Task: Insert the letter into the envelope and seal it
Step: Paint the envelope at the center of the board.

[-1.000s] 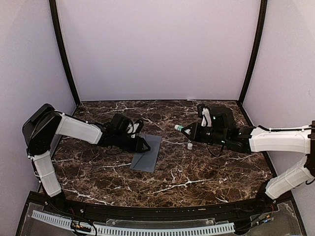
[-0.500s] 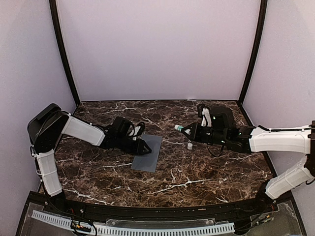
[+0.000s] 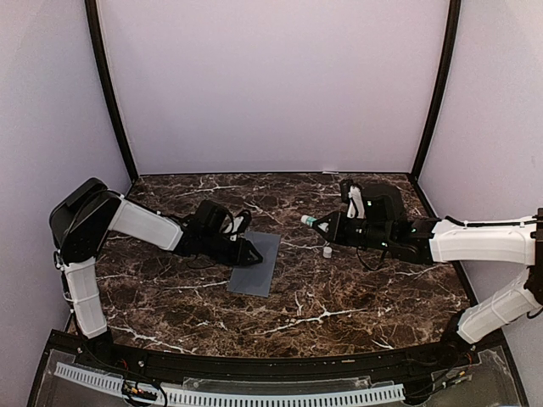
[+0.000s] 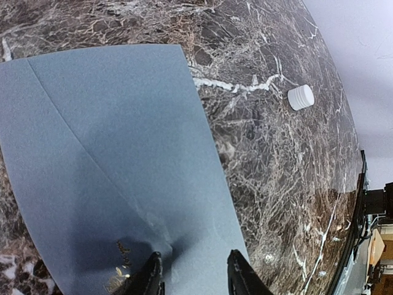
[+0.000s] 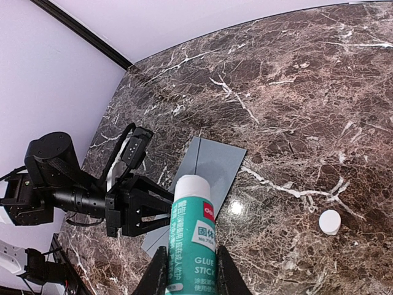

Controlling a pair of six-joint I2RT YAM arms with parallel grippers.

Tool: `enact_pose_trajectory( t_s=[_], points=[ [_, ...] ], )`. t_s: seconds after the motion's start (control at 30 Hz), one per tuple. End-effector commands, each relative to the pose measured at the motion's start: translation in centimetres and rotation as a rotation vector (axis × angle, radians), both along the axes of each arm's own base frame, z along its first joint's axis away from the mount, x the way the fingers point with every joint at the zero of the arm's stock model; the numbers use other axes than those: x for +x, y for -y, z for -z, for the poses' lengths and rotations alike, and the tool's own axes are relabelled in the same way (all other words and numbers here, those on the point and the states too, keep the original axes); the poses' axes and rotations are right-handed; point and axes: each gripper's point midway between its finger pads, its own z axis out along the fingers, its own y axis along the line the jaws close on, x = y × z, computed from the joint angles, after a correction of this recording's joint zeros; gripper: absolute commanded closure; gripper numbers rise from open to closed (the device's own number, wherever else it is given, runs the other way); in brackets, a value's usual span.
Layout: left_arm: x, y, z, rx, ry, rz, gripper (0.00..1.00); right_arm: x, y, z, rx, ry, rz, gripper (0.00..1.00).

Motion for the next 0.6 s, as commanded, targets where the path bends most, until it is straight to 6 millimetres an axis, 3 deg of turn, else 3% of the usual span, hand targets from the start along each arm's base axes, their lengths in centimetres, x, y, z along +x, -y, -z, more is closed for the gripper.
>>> enact_pose_trajectory(
  t_s=[0.0, 0.33, 0.57],
  points=[
    [-0.2, -0.1, 0.5, 0.004, -0.031, -0.002, 0.64, 0.2, 0.4, -0.8, 0.024, 0.018, 0.019, 0.98],
    [-1.2, -0.8, 2.5, 0.028, -0.074, -0.011, 0.64, 0.4, 0.0, -0.8, 0.024, 0.017, 0.01, 0.98],
    [-1.9, -3.0, 5.2, 0.156, -0.123, -0.053, 0.65, 0.3, 0.1, -0.7, 0.024, 0.016, 0.014, 0.98]
  ],
)
